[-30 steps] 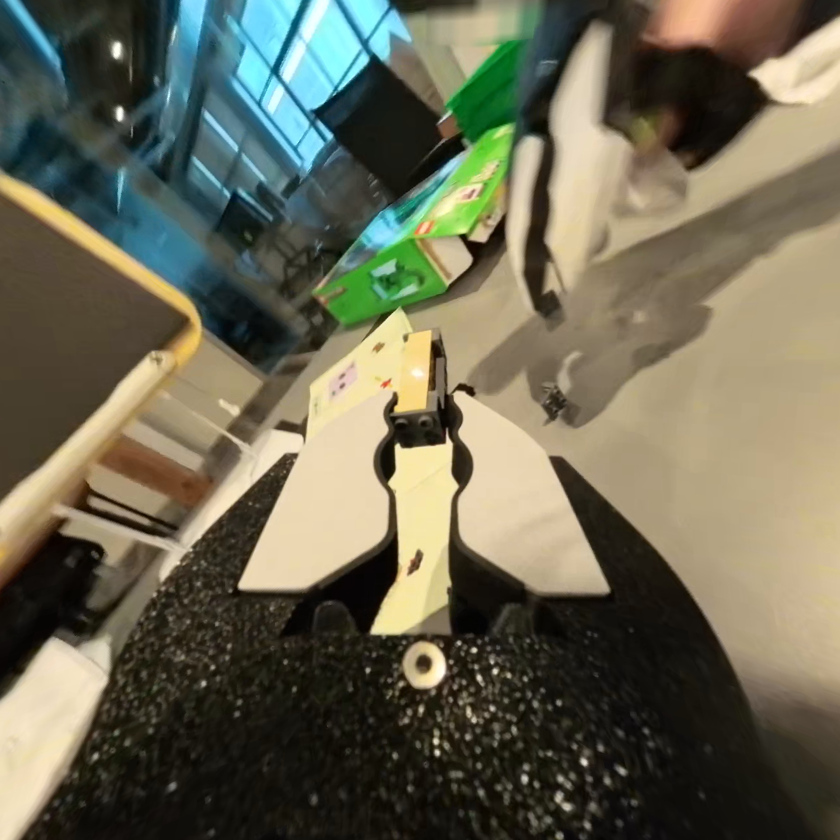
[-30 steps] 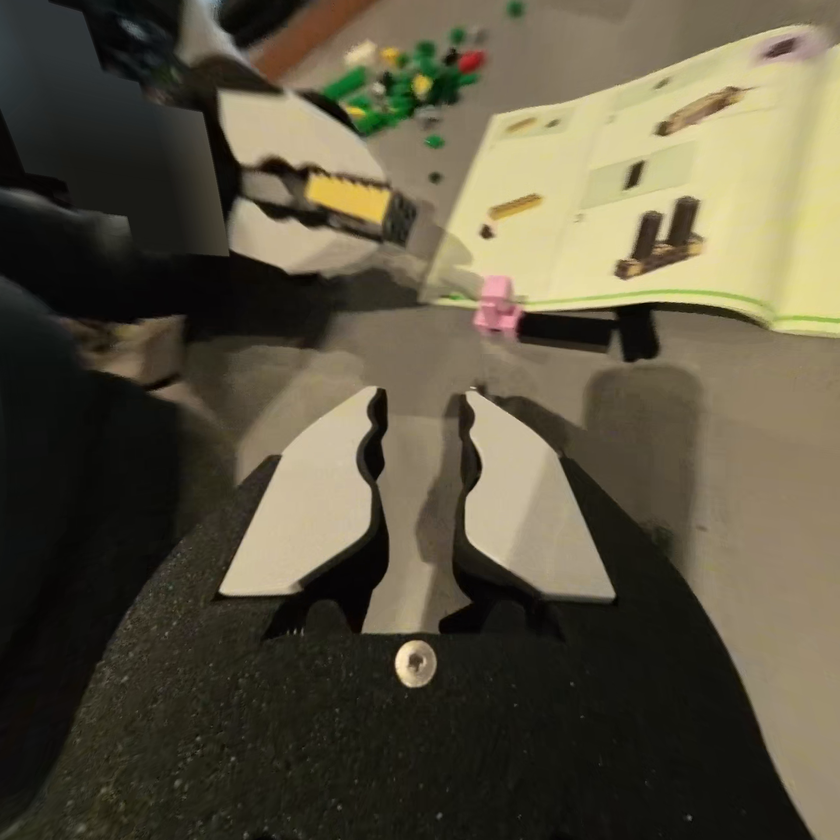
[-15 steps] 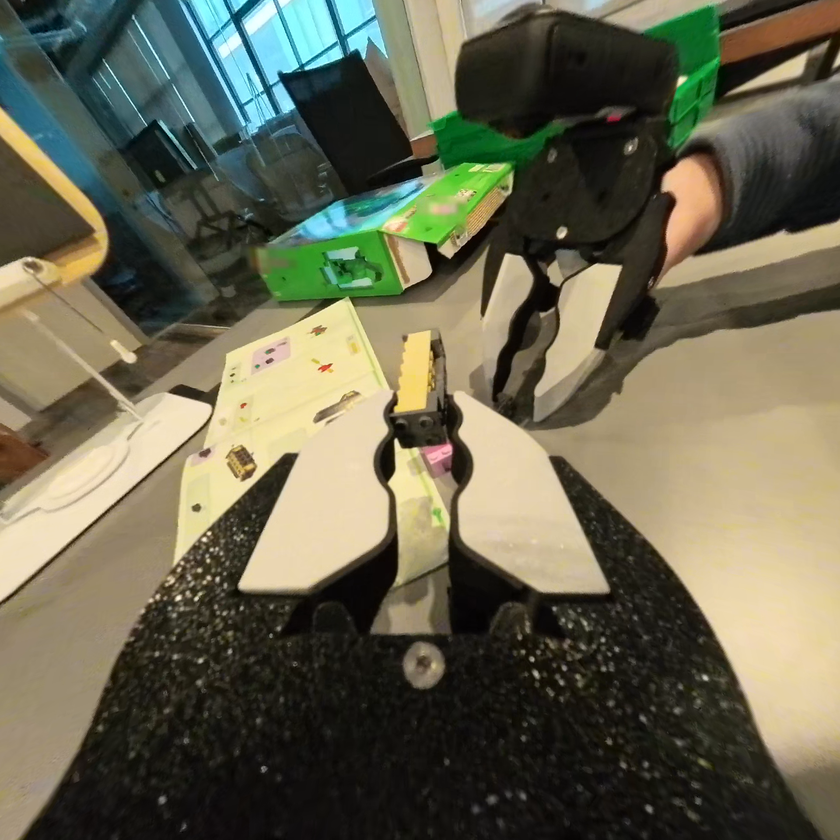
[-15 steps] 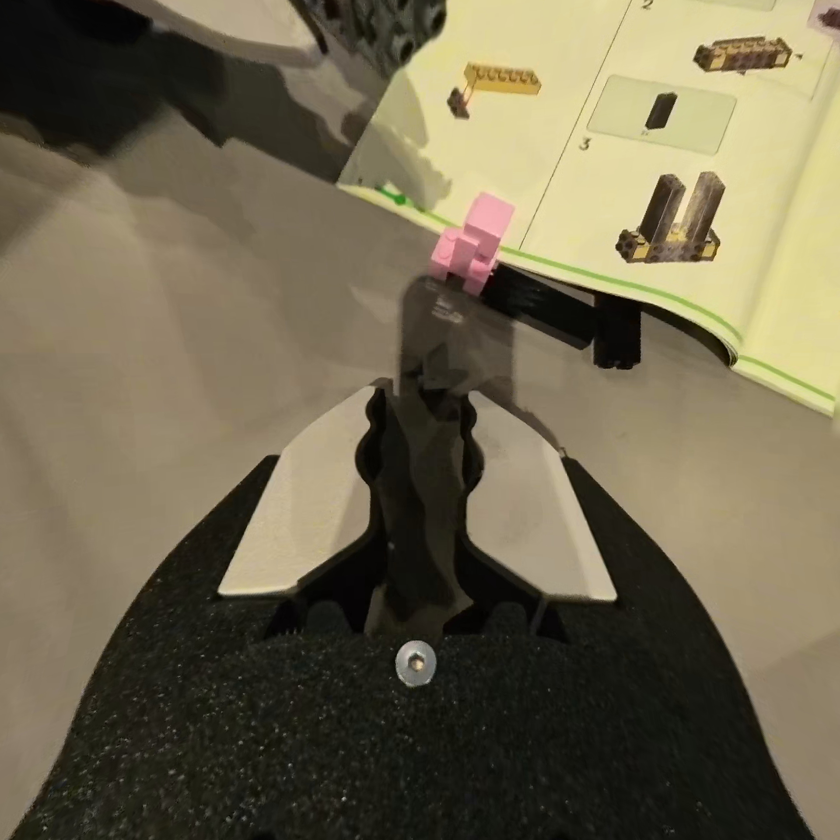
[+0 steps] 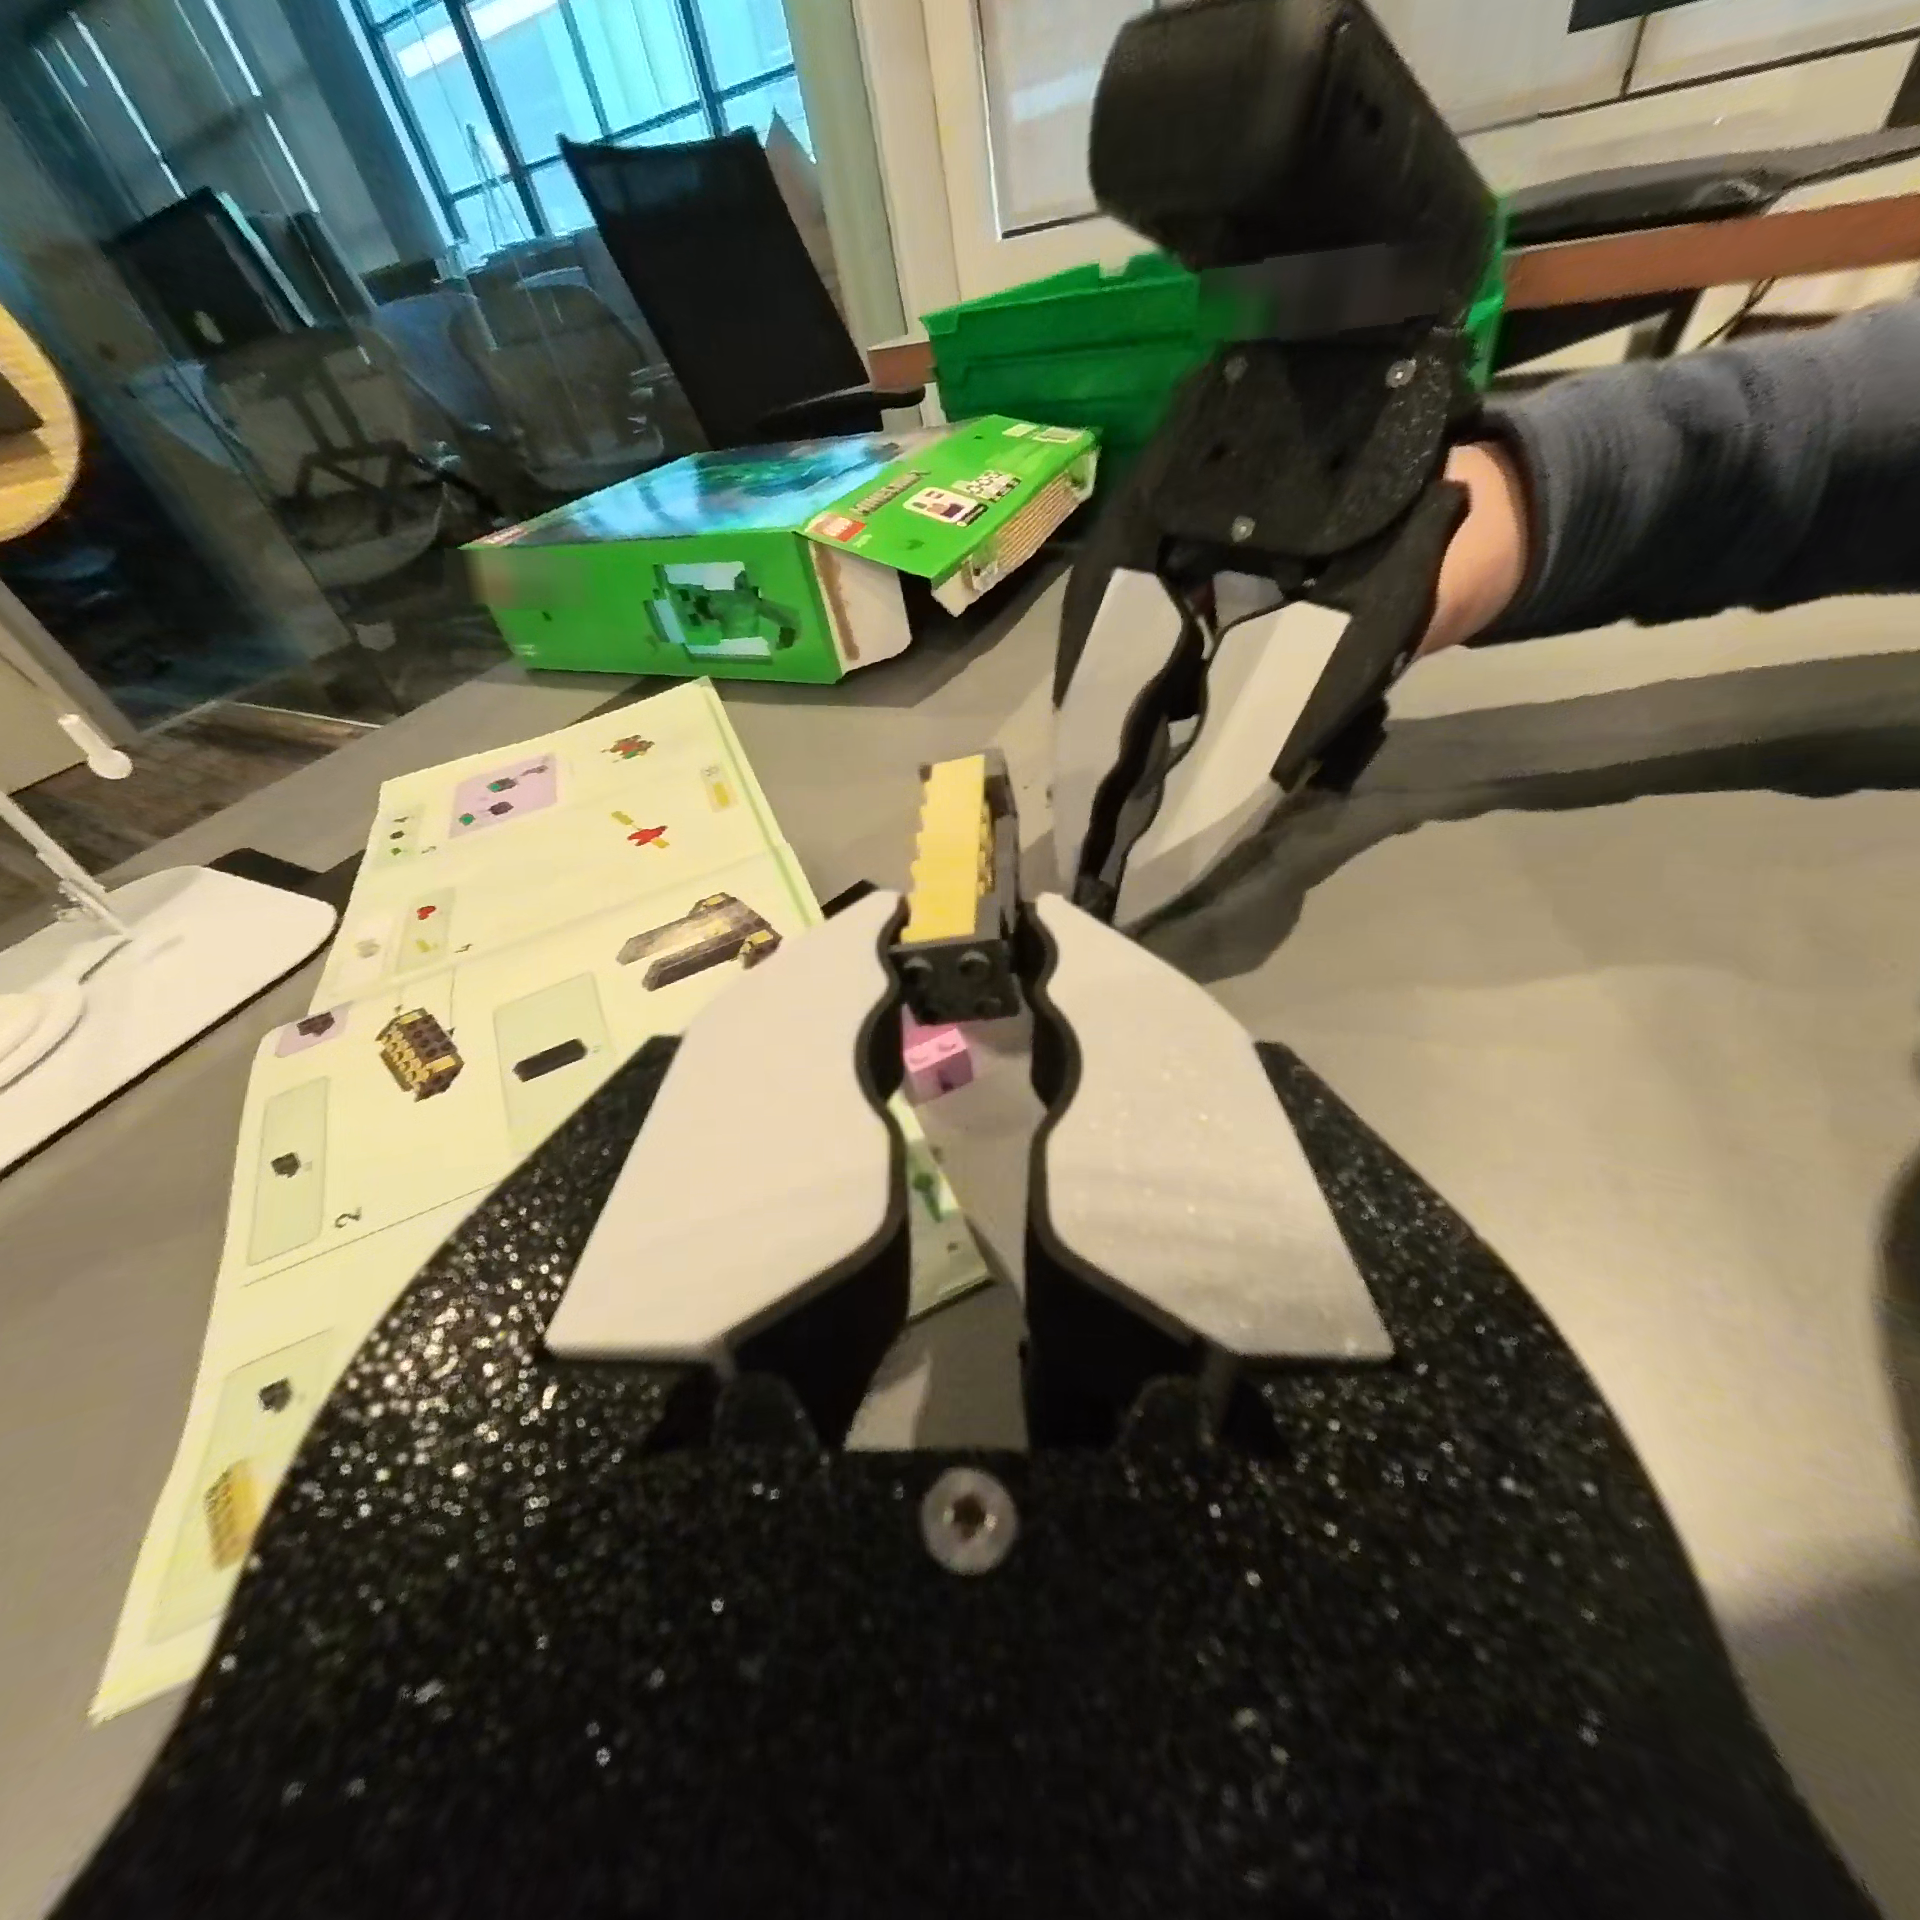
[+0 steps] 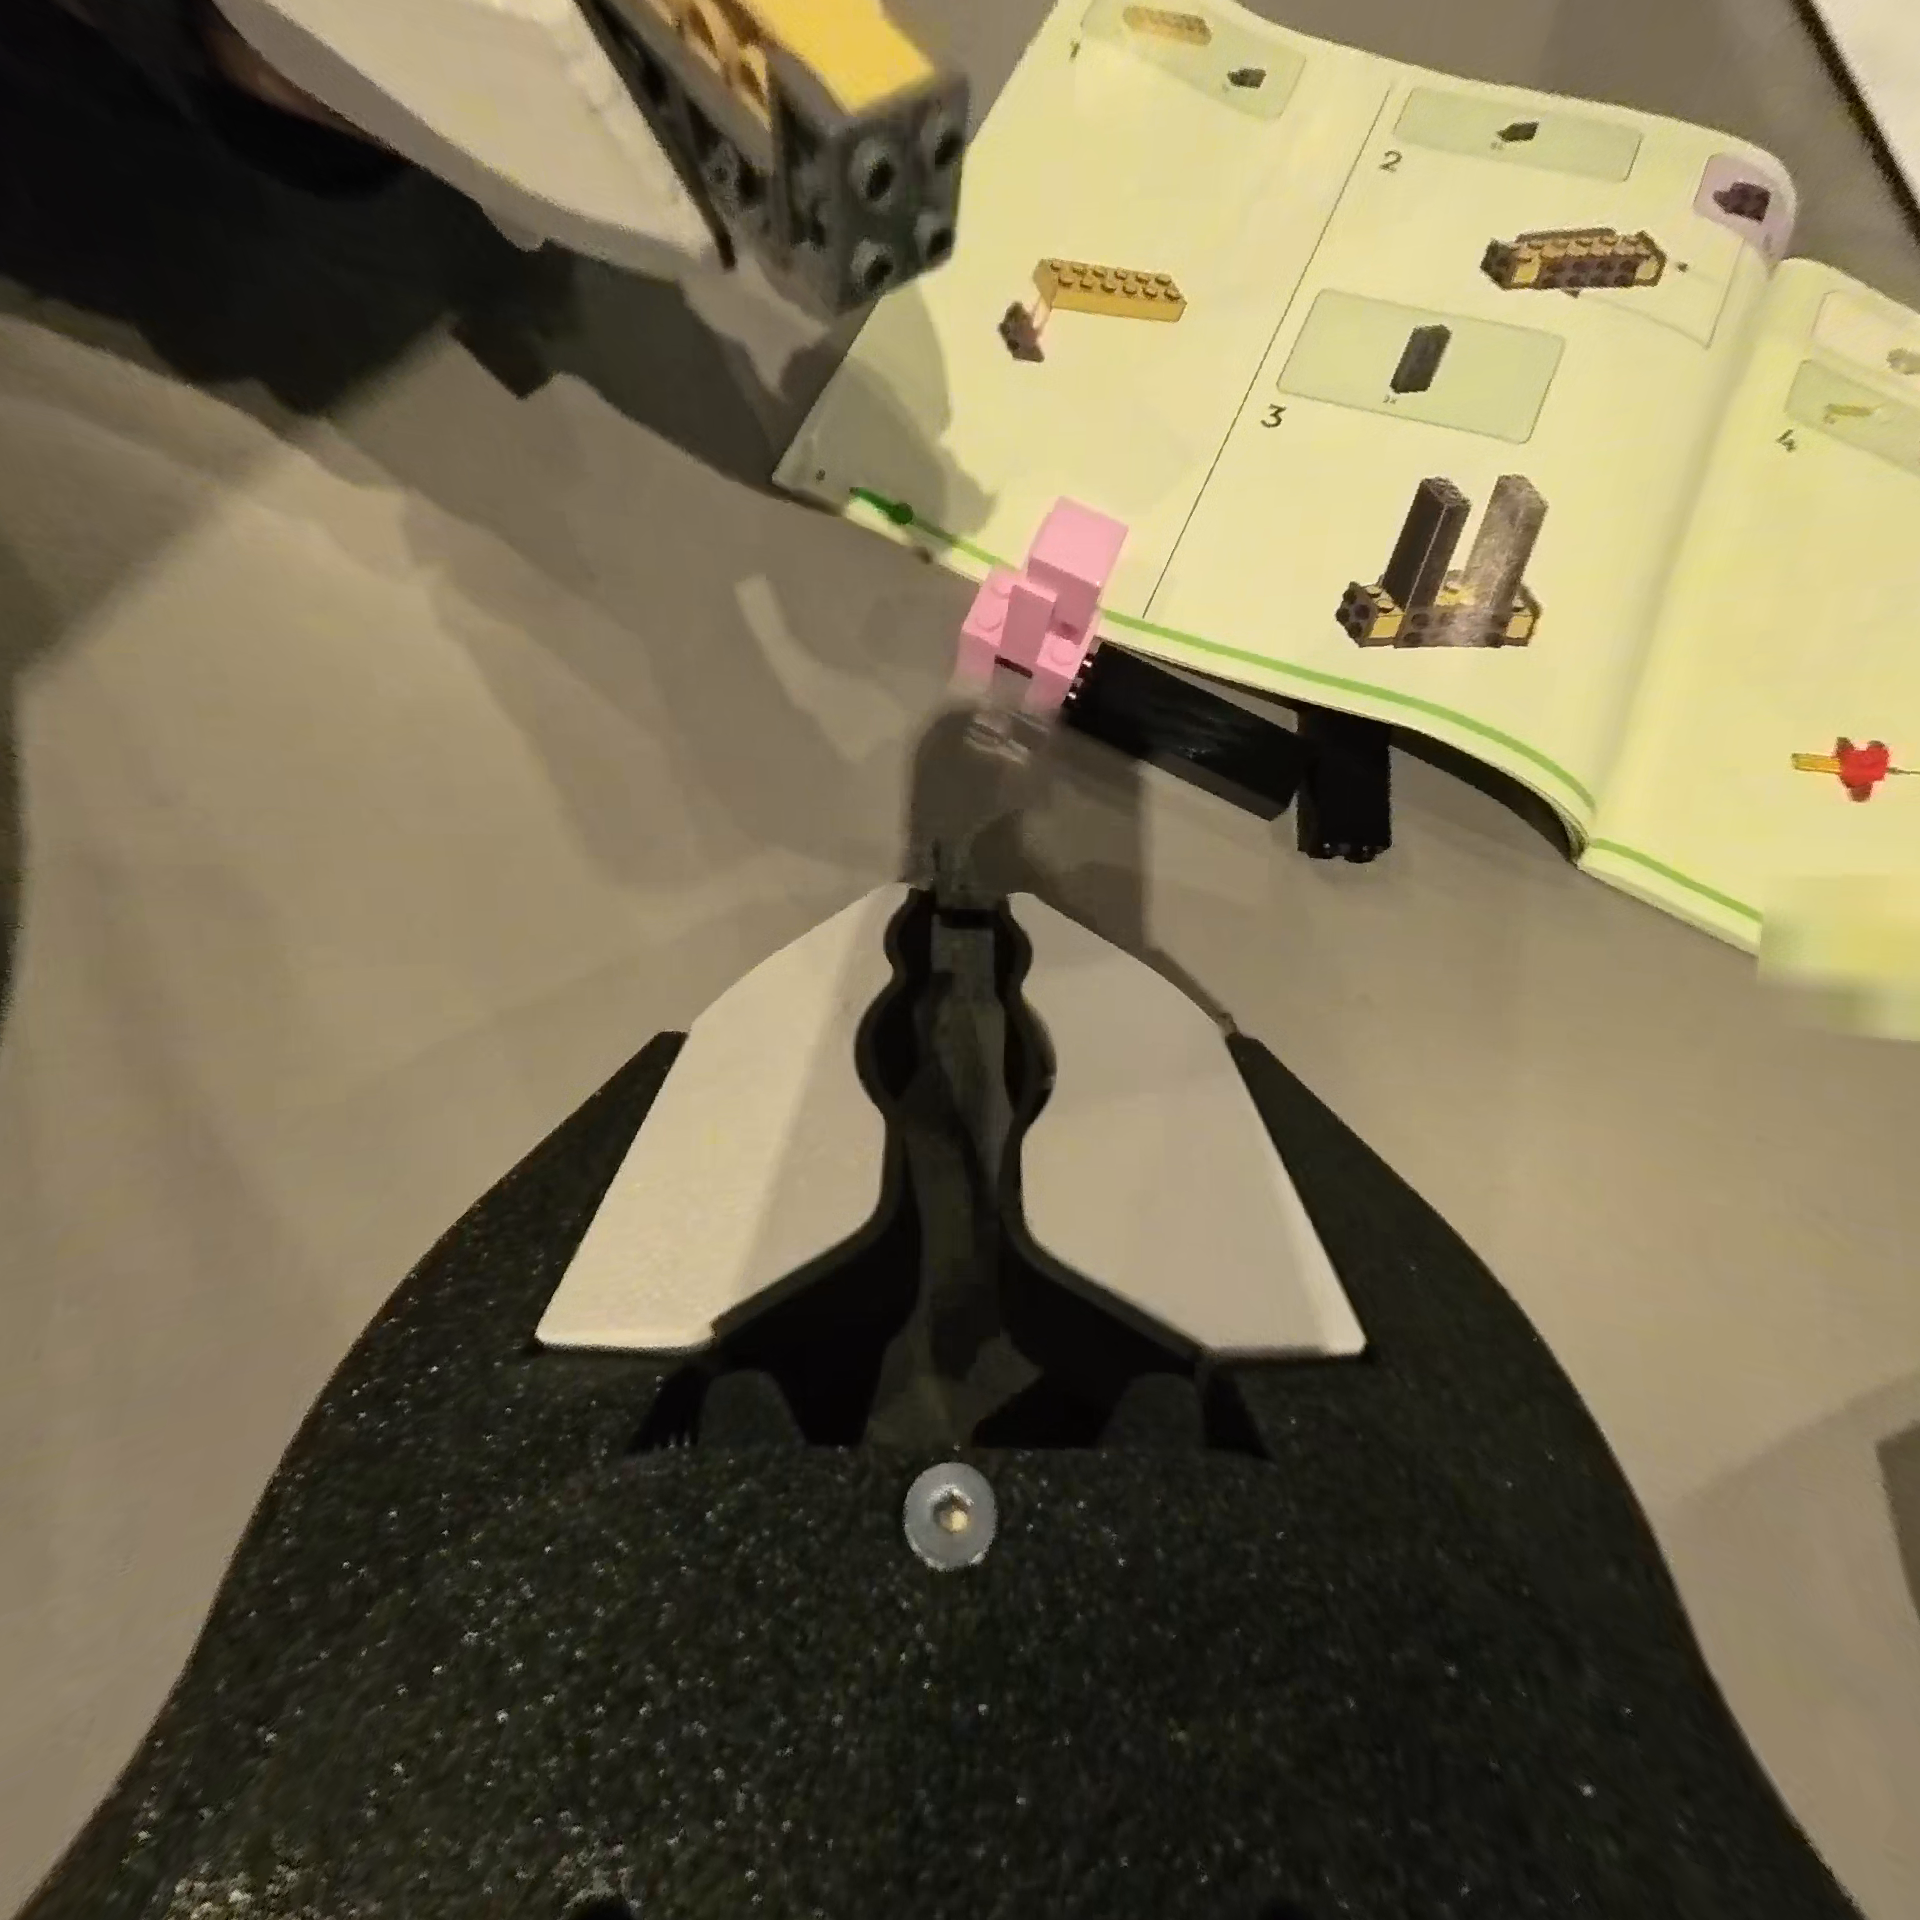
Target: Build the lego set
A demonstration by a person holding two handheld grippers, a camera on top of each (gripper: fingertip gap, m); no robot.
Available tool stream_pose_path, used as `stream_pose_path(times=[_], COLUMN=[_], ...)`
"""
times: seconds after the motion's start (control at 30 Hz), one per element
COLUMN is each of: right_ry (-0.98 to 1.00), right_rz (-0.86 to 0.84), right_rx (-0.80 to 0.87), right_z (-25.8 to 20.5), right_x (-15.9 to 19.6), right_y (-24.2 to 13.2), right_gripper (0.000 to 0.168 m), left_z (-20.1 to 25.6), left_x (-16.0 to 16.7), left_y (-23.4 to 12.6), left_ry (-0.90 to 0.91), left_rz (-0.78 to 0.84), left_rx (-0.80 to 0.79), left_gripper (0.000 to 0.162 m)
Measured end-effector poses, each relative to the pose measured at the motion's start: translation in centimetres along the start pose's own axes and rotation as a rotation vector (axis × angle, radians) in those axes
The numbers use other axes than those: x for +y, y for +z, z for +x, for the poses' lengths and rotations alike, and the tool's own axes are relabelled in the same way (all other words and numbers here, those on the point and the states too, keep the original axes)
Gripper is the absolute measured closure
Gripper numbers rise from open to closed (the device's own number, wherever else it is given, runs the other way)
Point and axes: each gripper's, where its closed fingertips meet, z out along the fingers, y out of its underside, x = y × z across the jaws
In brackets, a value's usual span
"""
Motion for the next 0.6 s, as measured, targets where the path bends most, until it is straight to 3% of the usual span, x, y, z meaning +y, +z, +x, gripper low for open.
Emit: stream_pose_path(times=[0.4, 0.6], right_ry=[-0.109, -0.086], right_rz=[-0.042, -0.069], right_rx=[0.019, 0.0], right_z=[-1.0, -1.2], right_x=[-0.3, -0.5], right_y=[-1.8, -2.7], right_gripper=[0.157, 0.157], left_z=[1.8, 3.1], left_x=[0.4, -1.7], left_y=[0.6, 0.2], left_ry=[-0.07, -0.465], left_rz=[-0.044, 0.038], left_rx=[0.084, 0.283], left_gripper=[0.143, 0.143])
